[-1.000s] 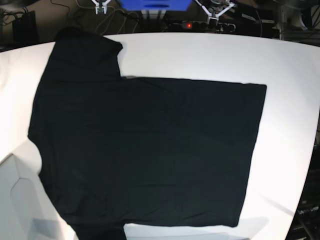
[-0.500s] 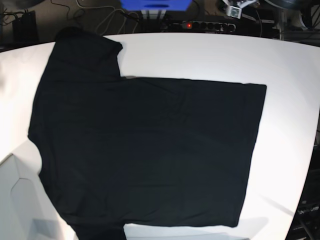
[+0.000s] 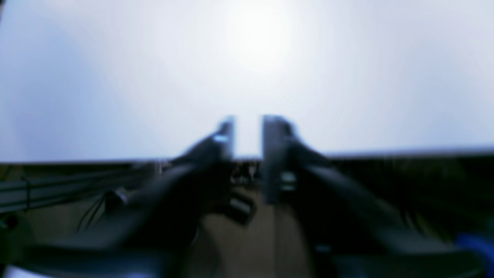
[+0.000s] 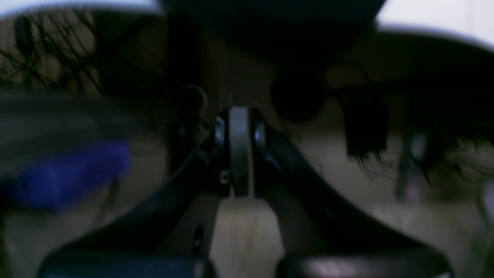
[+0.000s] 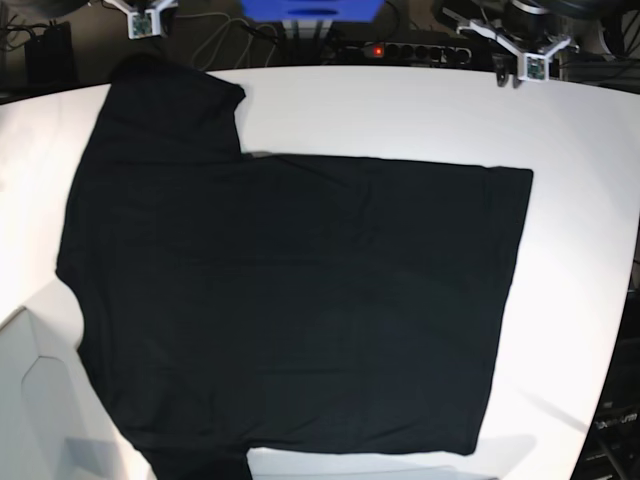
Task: Fold the T-shirt properly
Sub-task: 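Move both grippers down to the shoulder corners of the black T-shirt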
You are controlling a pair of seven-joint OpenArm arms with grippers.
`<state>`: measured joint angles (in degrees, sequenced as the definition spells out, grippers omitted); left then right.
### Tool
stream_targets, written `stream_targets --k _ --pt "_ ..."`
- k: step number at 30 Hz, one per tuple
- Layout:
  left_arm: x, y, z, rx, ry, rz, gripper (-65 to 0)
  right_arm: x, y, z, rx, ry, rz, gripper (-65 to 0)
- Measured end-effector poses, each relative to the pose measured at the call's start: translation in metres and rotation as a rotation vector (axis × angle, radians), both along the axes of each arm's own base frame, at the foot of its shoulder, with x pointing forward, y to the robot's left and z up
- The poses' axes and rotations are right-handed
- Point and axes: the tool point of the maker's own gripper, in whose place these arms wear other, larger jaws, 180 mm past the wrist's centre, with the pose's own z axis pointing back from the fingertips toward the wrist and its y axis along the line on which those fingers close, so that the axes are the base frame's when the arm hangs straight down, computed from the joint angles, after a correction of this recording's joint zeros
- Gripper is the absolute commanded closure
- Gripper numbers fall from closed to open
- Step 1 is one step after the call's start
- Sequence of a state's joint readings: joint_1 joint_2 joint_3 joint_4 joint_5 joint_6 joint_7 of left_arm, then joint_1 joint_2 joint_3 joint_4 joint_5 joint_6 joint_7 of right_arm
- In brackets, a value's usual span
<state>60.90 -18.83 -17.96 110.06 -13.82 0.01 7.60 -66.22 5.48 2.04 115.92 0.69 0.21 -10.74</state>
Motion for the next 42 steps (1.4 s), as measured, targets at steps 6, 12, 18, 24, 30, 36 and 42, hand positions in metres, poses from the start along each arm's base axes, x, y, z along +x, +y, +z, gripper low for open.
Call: stream_targets --k 6,12,18,24,30,36,42 --pt "0.041 0.021 0.023 -0.071 -0.156 0.127 -38.3 0.022 0.0 0.002 0.0 -0.056 -0.003 -12.6" --pt "0.087 0.031 0.047 -0.152 -0.318 0.196 -38.7 0.048 0.001 0.007 0.002 -0.131 -0.003 -27.4" --pt "0.112 0.048 0.028 -0.184 -0.361 0.285 -41.5 0.063 0.0 0.01 -0.001 -0.169 0.002 -28.0" --pt "0.112 0.061 -0.033 -0.213 -0.256 0.384 -41.5 0.071 0.0 0.012 -0.001 -0.186 0.002 -28.0" --pt "0.128 0.06 -0.048 -0.235 -0.26 0.399 -41.5 0.071 -0.001 0.011 -0.003 -0.184 0.003 -28.0" --pt "0.142 0.055 -0.052 -0.237 -0.279 0.375 -39.7 0.07 -0.015 0.013 -0.037 -0.186 -0.017 -28.0" --pt "0.146 0.04 -0.055 -0.255 -0.273 0.345 -18.2 0.07 -0.032 0.015 -0.079 -0.189 -0.038 -28.4"
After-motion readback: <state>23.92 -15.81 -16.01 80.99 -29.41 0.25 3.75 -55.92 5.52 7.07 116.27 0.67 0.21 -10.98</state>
